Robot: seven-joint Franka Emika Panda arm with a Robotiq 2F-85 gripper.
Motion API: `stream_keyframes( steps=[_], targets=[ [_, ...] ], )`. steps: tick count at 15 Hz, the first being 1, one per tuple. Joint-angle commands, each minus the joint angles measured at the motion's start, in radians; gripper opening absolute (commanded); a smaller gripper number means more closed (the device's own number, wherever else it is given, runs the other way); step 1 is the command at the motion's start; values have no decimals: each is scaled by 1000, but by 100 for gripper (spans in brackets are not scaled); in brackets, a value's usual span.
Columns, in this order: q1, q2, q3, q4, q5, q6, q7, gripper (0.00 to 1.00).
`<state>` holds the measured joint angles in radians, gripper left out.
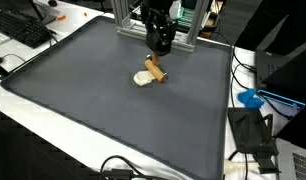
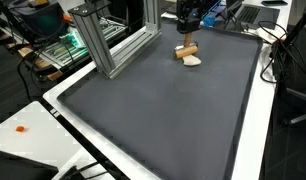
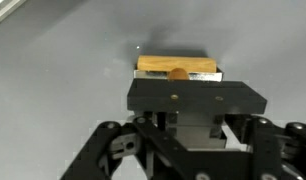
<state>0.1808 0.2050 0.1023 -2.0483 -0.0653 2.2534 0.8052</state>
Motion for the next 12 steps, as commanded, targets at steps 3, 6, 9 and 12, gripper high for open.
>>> stream_keyframes(
  steps=[3,6,9,12],
  targets=[
    [5,-4,-5,-20,3,20,-29,45],
    [5,-3,-5,-25,4,20,-30,34],
    [4,-4,-6,-29,0,23,-36,34],
    [6,-3,-7,-39,-5,22,-39,34]
  ],
)
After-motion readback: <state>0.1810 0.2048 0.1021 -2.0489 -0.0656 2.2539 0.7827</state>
